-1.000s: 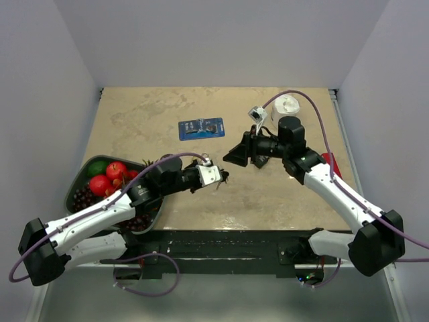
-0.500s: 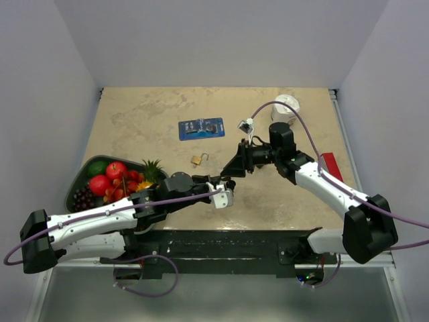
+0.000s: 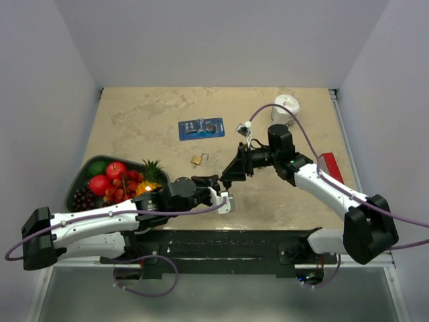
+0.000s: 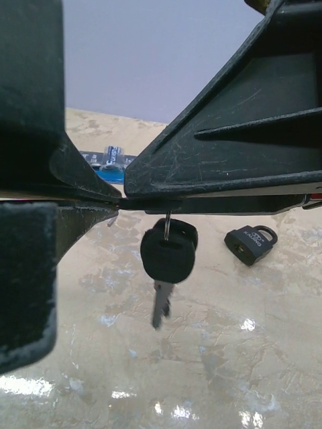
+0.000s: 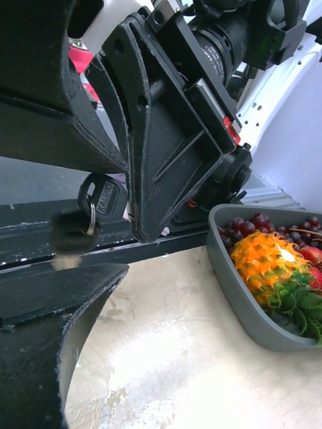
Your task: Unlock with the key
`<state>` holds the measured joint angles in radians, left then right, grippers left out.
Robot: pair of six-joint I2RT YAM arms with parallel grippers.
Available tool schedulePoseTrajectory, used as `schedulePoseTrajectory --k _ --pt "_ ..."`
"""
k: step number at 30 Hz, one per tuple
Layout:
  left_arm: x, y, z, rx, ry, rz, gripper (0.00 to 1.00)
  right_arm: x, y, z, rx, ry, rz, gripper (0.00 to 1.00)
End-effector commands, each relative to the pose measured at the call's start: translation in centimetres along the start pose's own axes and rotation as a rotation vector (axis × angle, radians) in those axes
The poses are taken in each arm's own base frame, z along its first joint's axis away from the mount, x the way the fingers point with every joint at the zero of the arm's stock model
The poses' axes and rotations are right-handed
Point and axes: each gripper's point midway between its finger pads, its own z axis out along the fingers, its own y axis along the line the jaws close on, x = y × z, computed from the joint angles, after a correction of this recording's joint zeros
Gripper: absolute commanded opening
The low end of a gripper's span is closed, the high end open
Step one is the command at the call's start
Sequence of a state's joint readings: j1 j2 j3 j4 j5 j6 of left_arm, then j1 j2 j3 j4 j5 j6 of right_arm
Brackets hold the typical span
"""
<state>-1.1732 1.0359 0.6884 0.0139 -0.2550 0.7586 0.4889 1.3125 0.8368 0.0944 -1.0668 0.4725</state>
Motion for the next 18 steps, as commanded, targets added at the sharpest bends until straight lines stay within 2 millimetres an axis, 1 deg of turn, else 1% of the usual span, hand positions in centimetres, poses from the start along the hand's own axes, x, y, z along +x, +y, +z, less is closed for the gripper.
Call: schedulePoseTrajectory --k 1,3,6,7,9,10,12,13,15,16,18 --pt "-0.6 2.2 0.0 -0.097 -0.007 0.020 0.00 0.4 1.9 0.6 -0.080 0.034 -0.030 0.59" --pt "-0.4 2.1 0.1 -0.096 0.005 0.021 0.00 0.6 2.0 1.1 -0.086 0.048 -0.031 0.58" --pt "0.2 1.9 0.4 -0.094 0.035 0.021 0.00 1.0 1.9 1.6 -0.084 0.063 -0.029 0.54" --pt "0.3 1.9 0.4 -0.098 0.040 0.018 0.00 1.0 1.7 1.7 -0.075 0.060 -0.033 0.50" --pt "0.4 1.9 0.4 -0.101 0.043 0.019 0.00 1.1 1.5 1.8 -0.058 0.055 -0.036 0.46" --pt "0.4 1.8 0.3 -0.098 0.040 0.019 0.00 1.0 1.2 1.8 -0.041 0.045 -0.038 0.42" --pt "0.4 1.8 0.3 -0.098 0.038 0.021 0.00 0.8 1.0 1.8 -0.024 0.034 -0.043 0.38" --pt "0.4 1.8 0.2 -0.099 0.035 0.020 0.00 0.7 0.9 1.8 -0.017 0.029 -0.044 0.33" --pt "0.3 1.8 0.2 -0.101 0.029 0.017 0.00 0.4 0.4 1.8 0.021 0.008 -0.046 0.25" --pt "0.3 1.7 0.1 -0.100 0.026 0.017 0.00 0.3 0.3 1.7 0.033 -0.001 -0.052 0.16" --pt "0.4 1.7 0.1 -0.102 0.023 0.006 0.00 0.0 -0.3 1.7 0.074 -0.020 -0.063 0.06"
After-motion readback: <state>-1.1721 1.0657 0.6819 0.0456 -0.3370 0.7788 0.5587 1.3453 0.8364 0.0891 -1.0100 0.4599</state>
